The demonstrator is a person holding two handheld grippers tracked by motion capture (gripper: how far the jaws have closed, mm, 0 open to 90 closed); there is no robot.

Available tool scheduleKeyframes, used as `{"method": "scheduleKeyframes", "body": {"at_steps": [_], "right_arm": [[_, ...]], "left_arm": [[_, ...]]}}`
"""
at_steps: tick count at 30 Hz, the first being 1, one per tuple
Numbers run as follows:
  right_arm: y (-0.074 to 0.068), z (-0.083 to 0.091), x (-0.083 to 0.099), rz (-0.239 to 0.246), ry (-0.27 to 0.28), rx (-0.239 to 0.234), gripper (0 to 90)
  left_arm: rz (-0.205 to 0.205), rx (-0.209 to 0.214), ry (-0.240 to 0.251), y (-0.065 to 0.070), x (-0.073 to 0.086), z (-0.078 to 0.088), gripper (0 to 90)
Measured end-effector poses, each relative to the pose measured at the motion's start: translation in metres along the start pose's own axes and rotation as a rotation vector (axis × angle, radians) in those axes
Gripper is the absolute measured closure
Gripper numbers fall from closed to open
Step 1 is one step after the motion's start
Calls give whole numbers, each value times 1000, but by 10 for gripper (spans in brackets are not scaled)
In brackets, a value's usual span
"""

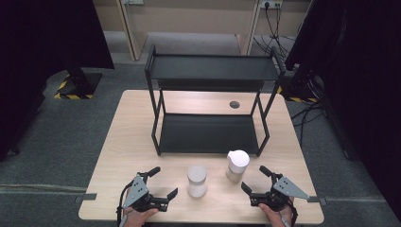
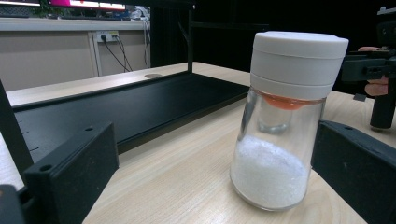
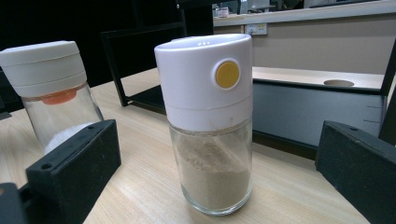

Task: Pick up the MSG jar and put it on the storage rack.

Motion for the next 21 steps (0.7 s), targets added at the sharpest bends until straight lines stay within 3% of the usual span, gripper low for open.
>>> {"method": "scheduleKeyframes", "body": {"at_steps": [21], "right_arm": [[0,-1,1,-5,2,-8,4]], "left_arm": [[-5,7,10,2,0,0,0]]}}
Point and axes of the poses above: each handheld gripper's, and its own axes: z roughly backward along the jaws, x roughly out of its underside, y roughly to its right, the point moved 3 cm from there along -z, roughly forward along the jaws, and after that the axes turned 11 degrees about -z, right-handed, at the moved point
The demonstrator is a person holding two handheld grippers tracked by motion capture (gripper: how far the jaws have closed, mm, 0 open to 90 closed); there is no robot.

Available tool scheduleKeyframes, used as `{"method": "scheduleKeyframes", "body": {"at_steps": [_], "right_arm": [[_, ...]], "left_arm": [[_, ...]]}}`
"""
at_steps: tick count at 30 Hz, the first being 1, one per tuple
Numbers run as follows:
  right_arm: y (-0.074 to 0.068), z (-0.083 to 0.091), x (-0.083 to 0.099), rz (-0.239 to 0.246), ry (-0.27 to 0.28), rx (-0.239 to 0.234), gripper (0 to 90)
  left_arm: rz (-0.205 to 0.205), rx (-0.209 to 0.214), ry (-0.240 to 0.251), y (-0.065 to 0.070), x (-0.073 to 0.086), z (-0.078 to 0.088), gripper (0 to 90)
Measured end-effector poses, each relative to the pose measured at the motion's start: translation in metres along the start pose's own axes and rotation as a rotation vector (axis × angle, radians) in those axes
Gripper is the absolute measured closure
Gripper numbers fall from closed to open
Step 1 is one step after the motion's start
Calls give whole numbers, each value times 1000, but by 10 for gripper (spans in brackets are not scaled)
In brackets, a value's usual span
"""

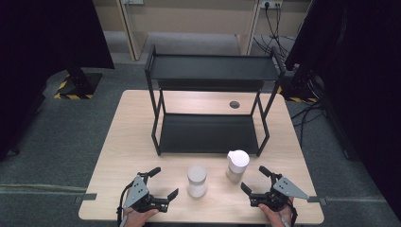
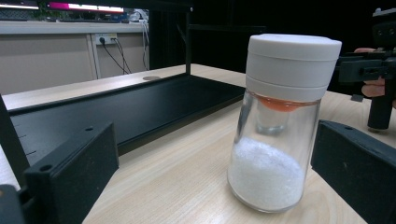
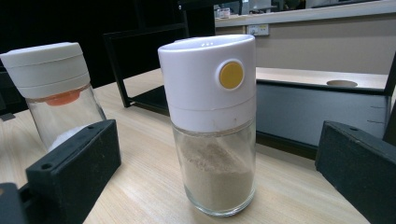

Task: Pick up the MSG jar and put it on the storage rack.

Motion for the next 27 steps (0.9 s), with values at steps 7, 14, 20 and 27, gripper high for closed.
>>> {"method": "scheduleKeyframes", "body": {"at_steps": [7,14,20,27], "right_arm": [[0,0,0,-3,0,-1,4],[-1,-1,1,-2,-1,-3,4],[-1,-1,1,-3,-1,-5,4],[-1,-2,1,-3,-3,-8,4]], "left_arm": [[-4,12,1,2,0,-1,0],[-13,34,2,7,-1,-4,0],[-15,48,4,11,-2,-6,0],[-13,65,3,15,-2,-11,0]]}}
Point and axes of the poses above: each handheld gripper's, and its own axes: z roughly backward along the jaws, x roughly out of its underside, y roughly to its right, the point moved 3 cm from there along -z, roughly forward along the jaws, and after that the axes turned 11 degrees about -z, right-handed, at the moved point
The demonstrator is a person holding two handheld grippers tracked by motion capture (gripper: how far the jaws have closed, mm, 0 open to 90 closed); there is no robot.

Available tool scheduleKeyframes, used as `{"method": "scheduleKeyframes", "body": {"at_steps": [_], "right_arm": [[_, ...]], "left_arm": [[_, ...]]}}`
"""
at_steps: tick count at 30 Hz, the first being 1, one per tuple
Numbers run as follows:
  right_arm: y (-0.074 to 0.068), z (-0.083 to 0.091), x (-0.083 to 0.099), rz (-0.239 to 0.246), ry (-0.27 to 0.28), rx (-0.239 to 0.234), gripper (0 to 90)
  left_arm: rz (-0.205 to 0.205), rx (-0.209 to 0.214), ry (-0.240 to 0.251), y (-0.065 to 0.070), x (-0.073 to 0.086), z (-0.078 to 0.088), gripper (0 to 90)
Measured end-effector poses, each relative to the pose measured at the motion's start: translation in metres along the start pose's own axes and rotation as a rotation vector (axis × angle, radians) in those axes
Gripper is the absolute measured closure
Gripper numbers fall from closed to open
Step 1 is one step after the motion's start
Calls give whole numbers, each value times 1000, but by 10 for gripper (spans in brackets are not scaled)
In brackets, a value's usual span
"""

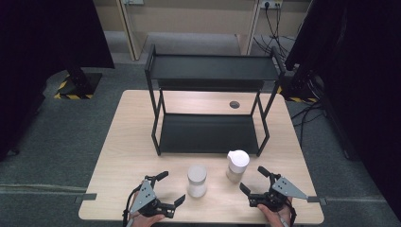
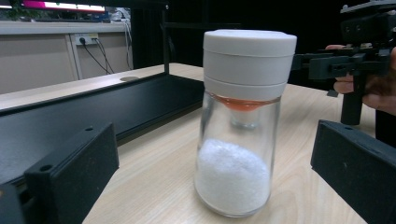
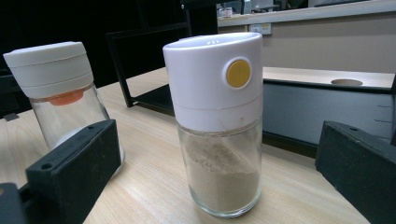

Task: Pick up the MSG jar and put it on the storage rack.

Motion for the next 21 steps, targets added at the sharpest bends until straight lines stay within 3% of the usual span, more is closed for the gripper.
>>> {"method": "scheduleKeyframes", "body": {"at_steps": [6,21], "right_arm": [[0,0,0,0,4,-1,4],[1,0,0,-6,5,2,4]], "left_arm": [[28,25,-1,1,0,-8,1],[-6,53,-23,5,-14,-26,4]]}}
Point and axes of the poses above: each handheld gripper's, and its own axes: z roughly backward along the jaws, x roughly out of its underside, y roughly to its right, the point moved 3 cm from there along -z, roughly forward along the jaws, and after that the axes turned 11 degrees about -z, right-handed, at the moved point
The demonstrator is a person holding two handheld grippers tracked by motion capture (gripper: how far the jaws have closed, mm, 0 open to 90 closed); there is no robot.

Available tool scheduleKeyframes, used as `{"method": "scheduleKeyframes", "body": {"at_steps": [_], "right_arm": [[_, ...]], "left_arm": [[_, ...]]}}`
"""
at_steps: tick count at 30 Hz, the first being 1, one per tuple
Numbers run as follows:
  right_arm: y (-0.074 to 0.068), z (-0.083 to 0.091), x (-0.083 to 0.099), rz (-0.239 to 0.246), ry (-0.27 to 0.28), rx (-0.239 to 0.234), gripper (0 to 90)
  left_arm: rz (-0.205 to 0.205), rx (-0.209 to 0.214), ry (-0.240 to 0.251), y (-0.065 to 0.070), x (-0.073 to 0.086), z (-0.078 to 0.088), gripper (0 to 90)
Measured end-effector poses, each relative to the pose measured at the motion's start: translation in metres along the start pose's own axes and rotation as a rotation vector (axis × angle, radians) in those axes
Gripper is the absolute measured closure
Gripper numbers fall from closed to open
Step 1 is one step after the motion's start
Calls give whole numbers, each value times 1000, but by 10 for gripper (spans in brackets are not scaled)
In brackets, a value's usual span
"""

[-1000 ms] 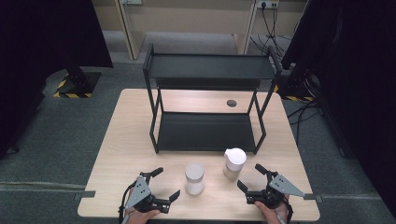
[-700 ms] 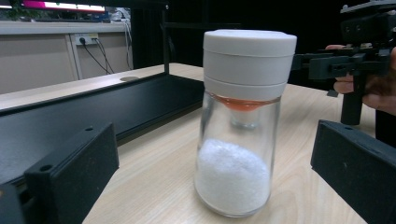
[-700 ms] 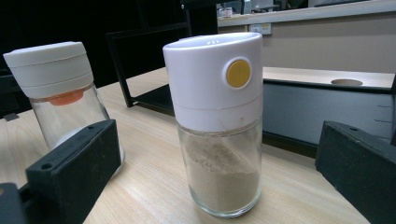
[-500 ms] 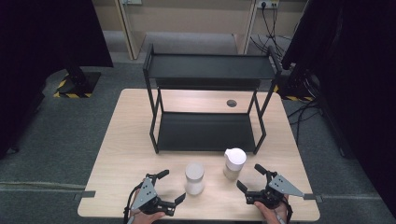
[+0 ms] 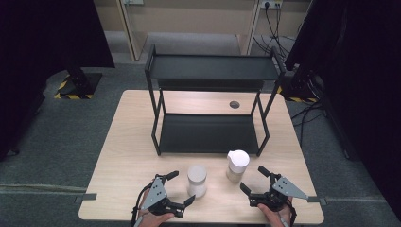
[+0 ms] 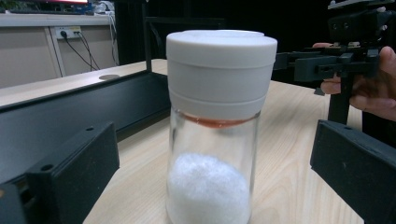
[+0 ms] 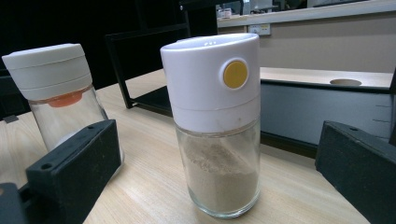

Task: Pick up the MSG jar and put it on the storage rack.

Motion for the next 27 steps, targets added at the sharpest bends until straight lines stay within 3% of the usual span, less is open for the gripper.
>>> {"method": "scheduleKeyframes", "body": {"at_steps": [27], "right_arm": [[0,-1,0,-4,-2,-11,4]], "left_arm": [[-35,38,-31,-3,-12,-32,124]]}}
Point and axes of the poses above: each handheld gripper's, and its own axes: z roughly backward along the jaws, x roughly out of its underside, y roughly to its right, the point moved 3 cm from there along -z, roughly forward along the jaws, and after that the axes turned 11 degrees about -z, right-handed, at the moved point
